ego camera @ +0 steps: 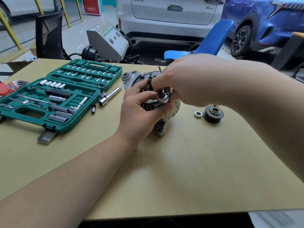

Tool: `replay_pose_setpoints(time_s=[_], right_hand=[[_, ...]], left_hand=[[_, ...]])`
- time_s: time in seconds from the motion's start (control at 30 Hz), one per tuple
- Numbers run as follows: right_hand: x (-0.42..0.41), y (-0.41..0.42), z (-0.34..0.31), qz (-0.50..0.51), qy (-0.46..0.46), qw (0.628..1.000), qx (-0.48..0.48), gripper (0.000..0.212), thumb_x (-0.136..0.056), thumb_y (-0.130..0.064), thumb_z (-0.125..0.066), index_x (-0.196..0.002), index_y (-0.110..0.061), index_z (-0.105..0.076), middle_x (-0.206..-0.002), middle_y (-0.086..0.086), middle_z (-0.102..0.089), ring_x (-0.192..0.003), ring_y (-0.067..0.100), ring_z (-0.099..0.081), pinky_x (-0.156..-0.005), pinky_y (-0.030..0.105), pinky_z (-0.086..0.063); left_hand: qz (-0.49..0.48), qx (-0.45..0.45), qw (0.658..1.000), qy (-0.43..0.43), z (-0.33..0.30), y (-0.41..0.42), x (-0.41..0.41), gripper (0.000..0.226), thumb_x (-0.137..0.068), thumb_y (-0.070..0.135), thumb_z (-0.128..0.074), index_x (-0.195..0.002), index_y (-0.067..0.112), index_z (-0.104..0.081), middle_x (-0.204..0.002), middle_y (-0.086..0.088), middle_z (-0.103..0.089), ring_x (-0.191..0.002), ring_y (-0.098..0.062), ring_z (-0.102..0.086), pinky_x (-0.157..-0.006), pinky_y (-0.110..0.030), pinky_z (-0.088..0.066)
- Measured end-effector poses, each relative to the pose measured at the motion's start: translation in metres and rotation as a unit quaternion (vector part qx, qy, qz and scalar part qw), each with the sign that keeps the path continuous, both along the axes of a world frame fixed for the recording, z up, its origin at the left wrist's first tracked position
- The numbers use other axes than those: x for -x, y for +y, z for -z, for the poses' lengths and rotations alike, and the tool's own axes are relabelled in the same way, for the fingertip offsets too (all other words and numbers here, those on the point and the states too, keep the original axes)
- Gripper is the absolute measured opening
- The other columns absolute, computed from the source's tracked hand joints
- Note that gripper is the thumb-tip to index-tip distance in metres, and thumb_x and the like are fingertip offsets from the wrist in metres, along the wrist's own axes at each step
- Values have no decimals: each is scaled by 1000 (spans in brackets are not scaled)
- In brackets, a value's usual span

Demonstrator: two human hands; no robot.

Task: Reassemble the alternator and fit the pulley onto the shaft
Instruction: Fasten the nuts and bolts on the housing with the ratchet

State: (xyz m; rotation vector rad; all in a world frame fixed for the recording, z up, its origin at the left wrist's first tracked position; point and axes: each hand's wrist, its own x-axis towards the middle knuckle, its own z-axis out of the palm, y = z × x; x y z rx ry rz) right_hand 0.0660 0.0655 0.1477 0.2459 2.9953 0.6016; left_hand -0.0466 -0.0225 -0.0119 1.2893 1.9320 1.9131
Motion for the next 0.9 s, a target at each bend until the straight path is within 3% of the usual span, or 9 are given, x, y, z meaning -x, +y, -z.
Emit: replay_pose_setpoints(time_s=[0.1, 0.2, 0.3, 0.4, 0.47, 0.53, 0.67, 0.77, 0.9], right_hand=[[0, 0, 0, 11, 2, 1000, -29, 18, -92, -27, -66, -95, -36, -50, -79, -6, -46, -74, 25, -57, -53, 32, -40], [-2, -3, 4, 28, 37, 997, -63, 29, -89, -29, -67, -75, -27, -41, -73, -3, -41, -58, 19, -46, -48, 27, -28], [-6, -2, 7, 39, 51, 997, -49, 45, -88, -24, -67, -65, -26, -29, -70, -2, -38, -55, 17, -40, -47, 26, -24], [-4, 3, 7, 34, 51, 997, -40, 41, -85, -20, -67, -64, -26, -33, -70, -2, -39, -54, 18, -42, -47, 26, -26], [-4, 8, 8, 30, 39, 999, -15, 32, -88, -31, -68, -69, -25, -43, -71, -2, -41, -58, 21, -49, -49, 28, -29], [-6, 15, 8, 19, 31, 999, 24, 20, -90, -45, -68, -87, -28, -59, -74, -5, -47, -69, 26, -58, -52, 30, -32], [-10, 28, 5, -10, 21, 996, 87, 25, -92, -54, -65, -112, -39, -66, -84, -7, -59, -86, 27, -61, -60, 37, -47], [-10, 29, 4, -24, 10, 995, 95, 28, -92, -56, -61, -114, -40, -67, -97, -4, -64, -95, 27, -61, -75, 46, -56], [-16, 28, 7, -40, 12, 997, 69, 30, -100, -53, -46, -112, -35, -66, -99, -3, -65, -99, 24, -58, -77, 44, -55]], left_hand=[[3, -16, 1000, 12, -1, -2, -3, 26, -78, 41, -94, -102, 41, -84, -144, 15, -64, -145, -12, -48, -118, -45, -44], [-4, -26, 1000, 12, -2, -2, -5, 24, -74, 52, -91, -95, 46, -81, -144, 12, -64, -144, -9, -48, -119, -42, -44], [-8, -28, 999, 15, -1, 0, -3, 30, -71, 61, -86, -95, 44, -81, -145, 7, -64, -145, -16, -52, -118, -46, -45], [-7, -26, 1000, 14, 3, 2, -1, 34, -74, 58, -88, -98, 36, -83, -146, 2, -64, -145, -20, -53, -117, -52, -47], [-7, -19, 1000, 20, 6, 3, 1, 33, -76, 48, -93, -102, 30, -84, -147, 2, -63, -145, -20, -53, -117, -52, -46], [-5, -16, 1000, 26, 7, 3, 2, 29, -79, 34, -96, -105, 28, -84, -147, 3, -64, -144, -21, -54, -118, -52, -45], [-12, -13, 999, 39, 5, 3, 1, 27, -80, 28, -96, -105, 25, -85, -145, 3, -65, -143, -20, -55, -119, -47, -44], [-14, -10, 998, 54, 4, 1, 2, 26, -80, 29, -95, -103, 24, -85, -144, 1, -65, -142, -21, -55, -119, -44, -43], [-15, -10, 997, 69, 3, 1, 3, 26, -79, 33, -96, -101, 28, -83, -143, -1, -63, -142, -20, -54, -120, -40, -42]])
